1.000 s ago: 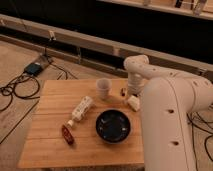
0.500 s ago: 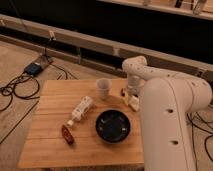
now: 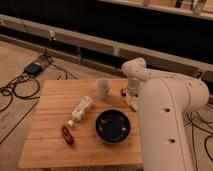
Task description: Place the white sponge in the ceramic cup
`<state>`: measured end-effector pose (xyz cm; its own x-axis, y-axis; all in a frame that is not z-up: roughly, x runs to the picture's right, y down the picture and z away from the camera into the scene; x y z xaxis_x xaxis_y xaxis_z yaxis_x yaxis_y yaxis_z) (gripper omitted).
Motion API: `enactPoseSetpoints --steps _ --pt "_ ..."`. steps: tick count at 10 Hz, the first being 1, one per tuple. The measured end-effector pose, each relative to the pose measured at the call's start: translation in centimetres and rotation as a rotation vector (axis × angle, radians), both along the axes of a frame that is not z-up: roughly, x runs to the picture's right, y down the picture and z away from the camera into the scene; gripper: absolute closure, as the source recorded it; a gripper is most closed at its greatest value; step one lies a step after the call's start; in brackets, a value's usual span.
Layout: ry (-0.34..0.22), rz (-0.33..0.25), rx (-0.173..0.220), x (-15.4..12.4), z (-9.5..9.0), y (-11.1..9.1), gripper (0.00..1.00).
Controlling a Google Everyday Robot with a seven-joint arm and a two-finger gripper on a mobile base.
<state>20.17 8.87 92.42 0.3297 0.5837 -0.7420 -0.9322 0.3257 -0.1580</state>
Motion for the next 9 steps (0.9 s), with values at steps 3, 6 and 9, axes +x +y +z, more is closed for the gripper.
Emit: enactPoseSetpoints --steps 3,6,9 --pt "-0.006 -0.004 0.006 0.3 1.0 0.2 0.35" --pt "-0.024 0.020 -0.009 0.3 1.6 0.5 0.36" --pt "-0.037 0.036 -0.012 0.2 1.8 0.4 0.61"
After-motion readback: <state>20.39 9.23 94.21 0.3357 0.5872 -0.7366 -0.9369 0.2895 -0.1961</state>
